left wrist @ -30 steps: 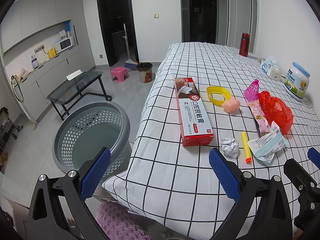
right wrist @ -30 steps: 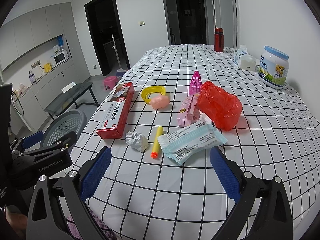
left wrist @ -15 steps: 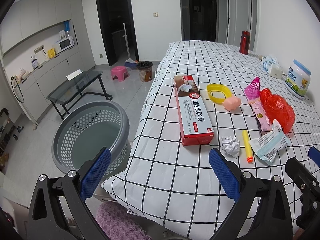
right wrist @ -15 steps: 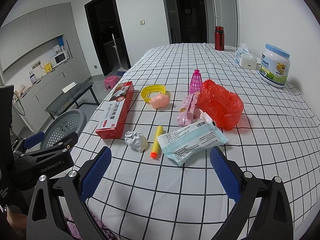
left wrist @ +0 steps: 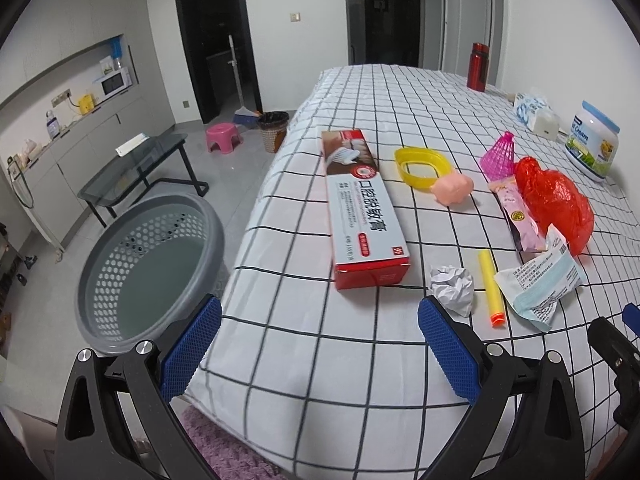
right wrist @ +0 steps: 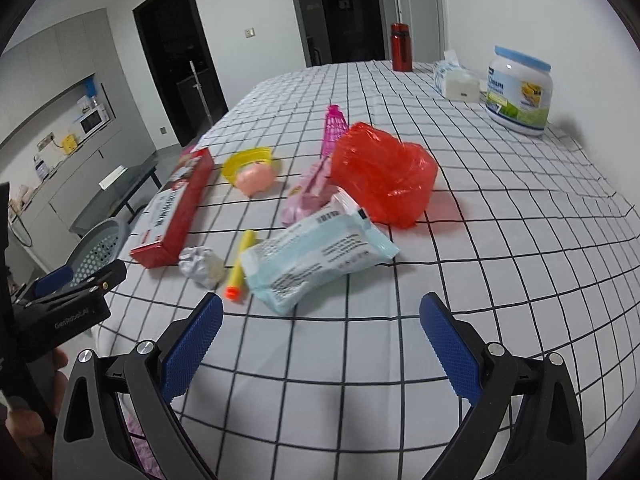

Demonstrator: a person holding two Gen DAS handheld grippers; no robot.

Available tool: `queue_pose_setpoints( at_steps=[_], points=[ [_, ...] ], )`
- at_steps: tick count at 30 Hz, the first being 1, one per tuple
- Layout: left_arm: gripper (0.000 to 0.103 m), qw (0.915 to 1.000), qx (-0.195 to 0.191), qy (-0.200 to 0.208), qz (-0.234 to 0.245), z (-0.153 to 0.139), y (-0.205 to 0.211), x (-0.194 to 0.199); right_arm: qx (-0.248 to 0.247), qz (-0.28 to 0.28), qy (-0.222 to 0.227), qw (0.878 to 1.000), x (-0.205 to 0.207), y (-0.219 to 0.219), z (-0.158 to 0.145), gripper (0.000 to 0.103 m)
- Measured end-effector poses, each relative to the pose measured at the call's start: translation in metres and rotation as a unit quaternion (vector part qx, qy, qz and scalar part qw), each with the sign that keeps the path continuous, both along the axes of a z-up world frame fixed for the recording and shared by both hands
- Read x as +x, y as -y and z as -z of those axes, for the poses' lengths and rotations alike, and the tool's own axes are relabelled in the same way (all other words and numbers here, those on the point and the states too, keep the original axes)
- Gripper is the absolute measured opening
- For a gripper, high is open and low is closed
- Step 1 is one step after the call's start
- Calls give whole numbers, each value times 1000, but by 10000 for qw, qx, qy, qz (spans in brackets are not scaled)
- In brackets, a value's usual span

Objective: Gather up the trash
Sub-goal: 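Reach the right tool to the blue-white wipe packet and close on it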

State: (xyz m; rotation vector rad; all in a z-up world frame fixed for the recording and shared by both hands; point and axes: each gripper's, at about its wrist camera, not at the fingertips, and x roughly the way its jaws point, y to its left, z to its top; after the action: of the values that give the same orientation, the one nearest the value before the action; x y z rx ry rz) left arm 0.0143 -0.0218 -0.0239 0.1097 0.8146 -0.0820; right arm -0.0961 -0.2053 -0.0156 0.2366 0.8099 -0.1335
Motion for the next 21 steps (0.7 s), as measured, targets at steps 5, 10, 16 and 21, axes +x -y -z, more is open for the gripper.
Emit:
queue_pose_setpoints(
  at_steps=[5,10,16,21],
  points=[
    [97,9999,102,-20,23,7,9,10,112,36,-157,9998,17,8,8,94],
    [97,9999,87,-24,-58,7,9,19,121,241,-310,9992,39,12,13,94],
    [97,9999,145,-67,-43,10,9,24,-2,369,-488,9981,66,6,20,94],
    [97,9998,127,-115,-78,13,3,29,-157,490,-528,9973,80,-3,20,94]
  ],
)
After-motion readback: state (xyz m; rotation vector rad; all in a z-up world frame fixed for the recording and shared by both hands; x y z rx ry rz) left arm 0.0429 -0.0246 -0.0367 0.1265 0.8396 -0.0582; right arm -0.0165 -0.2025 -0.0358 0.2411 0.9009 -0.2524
